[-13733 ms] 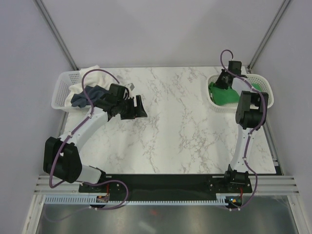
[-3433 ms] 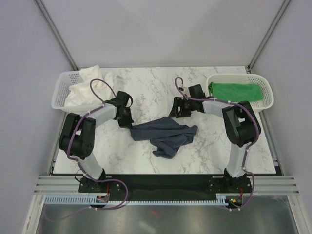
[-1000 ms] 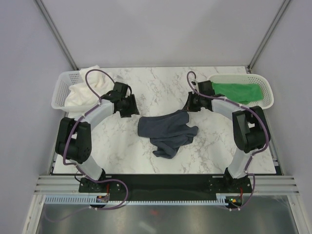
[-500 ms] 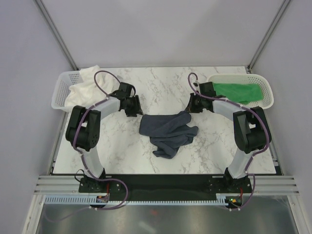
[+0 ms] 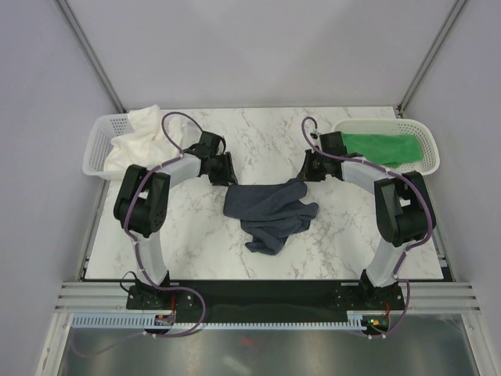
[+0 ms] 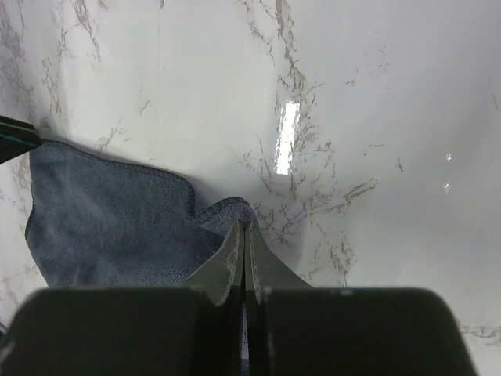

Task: Fold and stack the towels
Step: Flatten out the crumpled towel

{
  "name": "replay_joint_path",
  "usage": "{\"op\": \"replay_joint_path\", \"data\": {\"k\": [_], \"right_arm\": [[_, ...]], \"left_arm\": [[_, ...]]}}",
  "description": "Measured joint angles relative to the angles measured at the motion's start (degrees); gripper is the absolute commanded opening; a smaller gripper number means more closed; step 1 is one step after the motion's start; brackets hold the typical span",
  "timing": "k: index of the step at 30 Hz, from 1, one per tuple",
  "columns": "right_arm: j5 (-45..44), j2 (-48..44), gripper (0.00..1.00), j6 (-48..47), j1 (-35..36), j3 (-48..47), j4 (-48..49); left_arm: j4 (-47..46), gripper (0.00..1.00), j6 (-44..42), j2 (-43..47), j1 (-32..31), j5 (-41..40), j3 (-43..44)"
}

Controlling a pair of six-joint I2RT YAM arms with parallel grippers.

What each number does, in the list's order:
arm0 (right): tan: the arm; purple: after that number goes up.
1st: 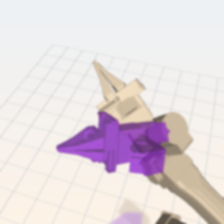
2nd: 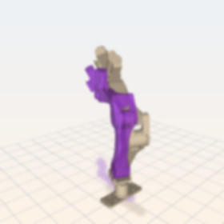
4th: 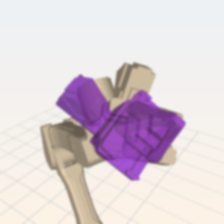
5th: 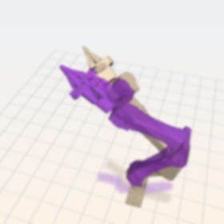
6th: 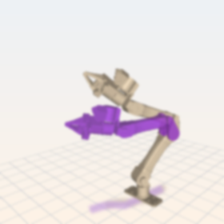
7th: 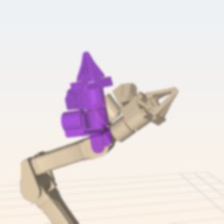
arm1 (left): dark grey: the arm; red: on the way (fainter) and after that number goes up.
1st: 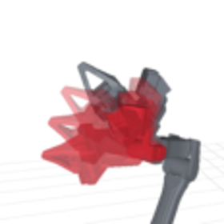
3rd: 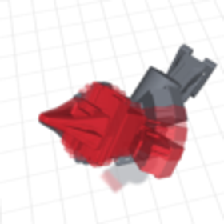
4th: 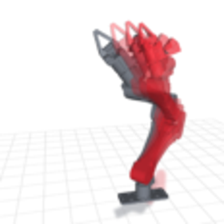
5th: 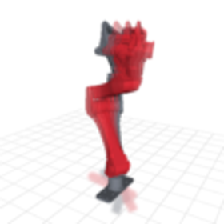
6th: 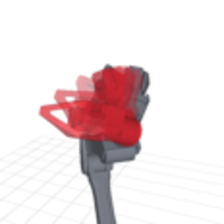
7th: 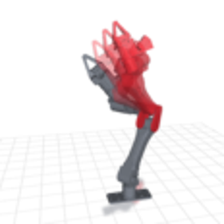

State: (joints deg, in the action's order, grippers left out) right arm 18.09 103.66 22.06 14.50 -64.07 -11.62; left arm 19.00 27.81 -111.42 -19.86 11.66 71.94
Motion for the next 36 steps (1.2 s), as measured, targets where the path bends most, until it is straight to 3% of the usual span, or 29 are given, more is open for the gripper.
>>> {"op": "replay_joint_path", "data": {"k": [8, 11, 12, 20, 25, 30, 36], "right_arm": [[0.0, -0.1, 0.00, 0.0, 0.0, 0.0, 0.0], [0.0, -0.6, 0.00, 0.0, 0.0, 0.0, 0.0], [0.0, -0.8, 0.00, 0.0, 0.0, 0.0, 0.0], [-0.3, -8.5, 0.00, 0.0, 0.0, 1.7, 0.0], [-4.5, -26.4, 0.00, -1.5, 3.0, 2.7, 1.5], [-7.2, -44.6, 0.00, -1.9, 8.5, 0.7, 7.5], [-6.9, -57.9, 0.00, 2.2, 8.3, -1.0, 14.0]], "left_arm": [[-2.0, 0.43, 0.0, 0.5, -1.3, -0.9, -1.2], [-2.1, 0.18, 0.2, 0.4, -1.8, -1.4, -1.4], [-2.0, 0.02, 0.2, 0.4, -1.9, -1.7, -1.5], [1.2, 0.02, -0.2, 2.1, -2.5, -2.3, -1.0], [5.0, 0.02, -0.3, 17.2, -3.1, -2.1, 0.5], [3.6, 0.02, -0.3, 35.9, -3.6, -0.5, 9.7], [1.9, 0.02, 0.9, 51.5, -4.8, 4.2, 14.5]]}}
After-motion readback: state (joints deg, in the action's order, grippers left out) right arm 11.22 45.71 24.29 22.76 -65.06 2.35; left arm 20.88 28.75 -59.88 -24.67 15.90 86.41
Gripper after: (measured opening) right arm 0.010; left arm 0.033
